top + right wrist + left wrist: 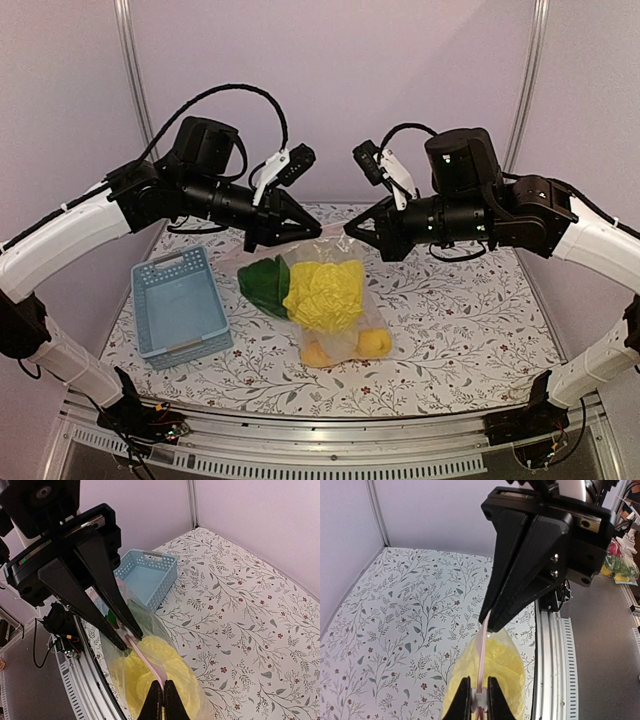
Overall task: Place the food in the zip-top bag and seal the zipper
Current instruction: Zip the zipper of the food storage bag.
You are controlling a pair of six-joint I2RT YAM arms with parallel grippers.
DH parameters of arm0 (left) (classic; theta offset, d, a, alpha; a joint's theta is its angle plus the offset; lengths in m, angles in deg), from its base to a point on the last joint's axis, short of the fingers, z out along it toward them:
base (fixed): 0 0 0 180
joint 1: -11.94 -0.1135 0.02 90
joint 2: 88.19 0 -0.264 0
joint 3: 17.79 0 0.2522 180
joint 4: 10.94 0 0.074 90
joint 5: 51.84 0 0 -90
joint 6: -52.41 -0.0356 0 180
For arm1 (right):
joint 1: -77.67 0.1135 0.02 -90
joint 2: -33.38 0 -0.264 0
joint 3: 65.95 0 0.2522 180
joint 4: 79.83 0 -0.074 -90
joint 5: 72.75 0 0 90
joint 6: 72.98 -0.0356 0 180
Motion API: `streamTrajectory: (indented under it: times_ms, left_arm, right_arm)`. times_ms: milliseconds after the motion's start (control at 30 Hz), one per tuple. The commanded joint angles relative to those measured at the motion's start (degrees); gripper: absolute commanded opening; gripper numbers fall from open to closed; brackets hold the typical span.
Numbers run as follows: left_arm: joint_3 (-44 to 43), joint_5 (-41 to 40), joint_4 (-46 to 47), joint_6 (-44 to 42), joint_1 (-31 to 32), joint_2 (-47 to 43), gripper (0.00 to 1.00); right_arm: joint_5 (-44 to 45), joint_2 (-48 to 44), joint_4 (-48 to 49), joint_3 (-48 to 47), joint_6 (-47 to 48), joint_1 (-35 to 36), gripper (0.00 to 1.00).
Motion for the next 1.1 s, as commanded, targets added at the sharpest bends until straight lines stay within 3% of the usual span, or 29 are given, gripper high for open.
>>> streamTrajectory:
  times_ms: [0, 467, 1067]
  left_arm:
    - [1.95, -3.14, -8.06, -0.87, -2.38, -1.77, 0.00]
    - [3.09, -4.61, -8.23, -1.41, -4.03, -2.83, 0.00]
    - [4.88, -6.01, -8.68, -1.30, -5.99, -5.20, 0.00]
  right_arm:
    - [7.05, -4.14, 1.21, 0.06, -1.20, -1.51, 0.00]
    - [12.02, -4.38, 0.70, 0.28, -2.26, -1.55, 0.00]
    - [10.72, -4.32, 0.92, 0.20, -2.28, -1.51, 0.00]
